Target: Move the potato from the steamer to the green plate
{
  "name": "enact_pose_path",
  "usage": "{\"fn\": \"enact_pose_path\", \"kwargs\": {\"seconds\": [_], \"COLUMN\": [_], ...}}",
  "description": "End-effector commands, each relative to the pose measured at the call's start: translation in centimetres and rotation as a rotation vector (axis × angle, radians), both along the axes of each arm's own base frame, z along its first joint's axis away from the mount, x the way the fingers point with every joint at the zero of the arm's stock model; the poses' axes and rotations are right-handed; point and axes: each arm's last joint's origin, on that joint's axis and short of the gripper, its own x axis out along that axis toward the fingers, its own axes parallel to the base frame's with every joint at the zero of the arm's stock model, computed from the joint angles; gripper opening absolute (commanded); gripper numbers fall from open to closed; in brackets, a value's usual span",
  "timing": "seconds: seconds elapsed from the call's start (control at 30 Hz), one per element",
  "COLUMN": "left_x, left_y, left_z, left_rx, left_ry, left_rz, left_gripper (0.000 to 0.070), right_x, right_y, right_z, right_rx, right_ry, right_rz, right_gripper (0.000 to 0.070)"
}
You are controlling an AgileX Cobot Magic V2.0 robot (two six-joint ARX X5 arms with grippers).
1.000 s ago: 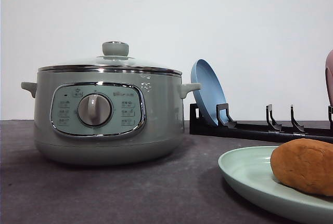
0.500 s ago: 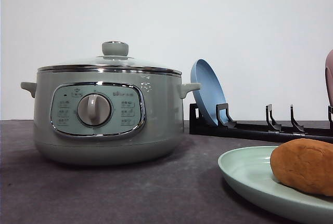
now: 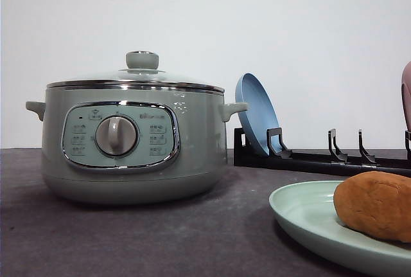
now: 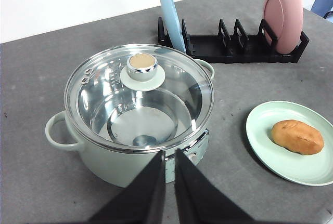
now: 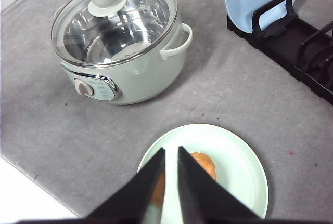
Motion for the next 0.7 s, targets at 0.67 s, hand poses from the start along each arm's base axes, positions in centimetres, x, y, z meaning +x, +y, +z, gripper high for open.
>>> {"fn": "enact_pose_path", "kwargs": {"seconds": [0.67], "left_x": [1.8], "left_y": [1.1], "left_z": [-2.6], "left_rx": [-0.044], "left_ry": [-0.107], "left_rz": [0.213], "left_gripper": [0.0022], "right_x": [0.0], "right_y": [0.0], "right_z": [0.4], "right_rx": [0.016], "right_ry": [-0.011], "right_rz": [-0.001], "right_gripper": [0.0016]}}
